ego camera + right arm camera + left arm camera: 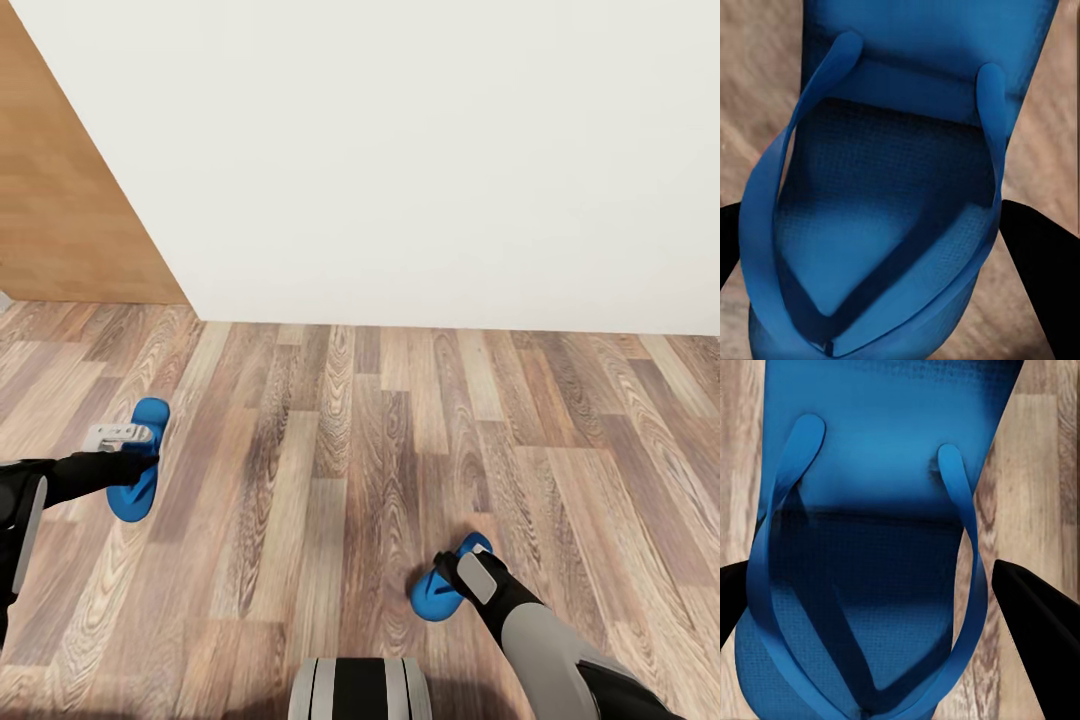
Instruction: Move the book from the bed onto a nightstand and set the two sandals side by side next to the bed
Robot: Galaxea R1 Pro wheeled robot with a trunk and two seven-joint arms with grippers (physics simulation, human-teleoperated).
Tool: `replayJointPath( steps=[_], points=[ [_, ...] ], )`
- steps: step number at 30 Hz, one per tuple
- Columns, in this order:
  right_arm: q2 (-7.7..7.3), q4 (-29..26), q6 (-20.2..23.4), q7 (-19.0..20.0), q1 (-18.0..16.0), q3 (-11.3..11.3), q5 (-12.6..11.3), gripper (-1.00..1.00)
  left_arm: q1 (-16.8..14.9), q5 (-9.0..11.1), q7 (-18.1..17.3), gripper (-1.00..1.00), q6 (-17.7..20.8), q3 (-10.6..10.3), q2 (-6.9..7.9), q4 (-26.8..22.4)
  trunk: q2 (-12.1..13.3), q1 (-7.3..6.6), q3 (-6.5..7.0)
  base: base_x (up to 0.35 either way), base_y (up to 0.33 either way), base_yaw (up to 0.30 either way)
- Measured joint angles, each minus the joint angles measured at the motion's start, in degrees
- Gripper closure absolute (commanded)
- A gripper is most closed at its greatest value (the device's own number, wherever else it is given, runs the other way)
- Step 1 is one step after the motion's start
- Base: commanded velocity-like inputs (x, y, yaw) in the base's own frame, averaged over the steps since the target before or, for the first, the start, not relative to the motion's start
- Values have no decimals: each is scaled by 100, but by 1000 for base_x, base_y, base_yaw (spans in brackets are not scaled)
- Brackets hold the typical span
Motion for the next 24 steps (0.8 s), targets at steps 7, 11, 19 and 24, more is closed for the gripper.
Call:
replayJointPath(
  steps=[7, 11, 19, 24],
  points=[
    [2, -1, 14, 17, 2, 3, 6, 100, 2, -2, 12, 100, 0, -7, -10, 6, 9, -18, 155, 0, 0, -15],
    [3, -1, 16, 22, 3, 3, 11, 100, 1, -3, 16, 100, 0, -8, -12, 9, 15, -28, 244, 0, 0, -3],
    [0, -1, 22, 28, 2, 9, 26, 100, -5, -6, 24, 100, 0, -11, -12, 15, 25, -49, 421, 0, 0, 0],
    [2, 5, 24, 29, 3, 10, 35, 100, -6, -3, 24, 100, 0, -9, -18, 15, 32, -62, 532, 0, 0, 0]
  ],
)
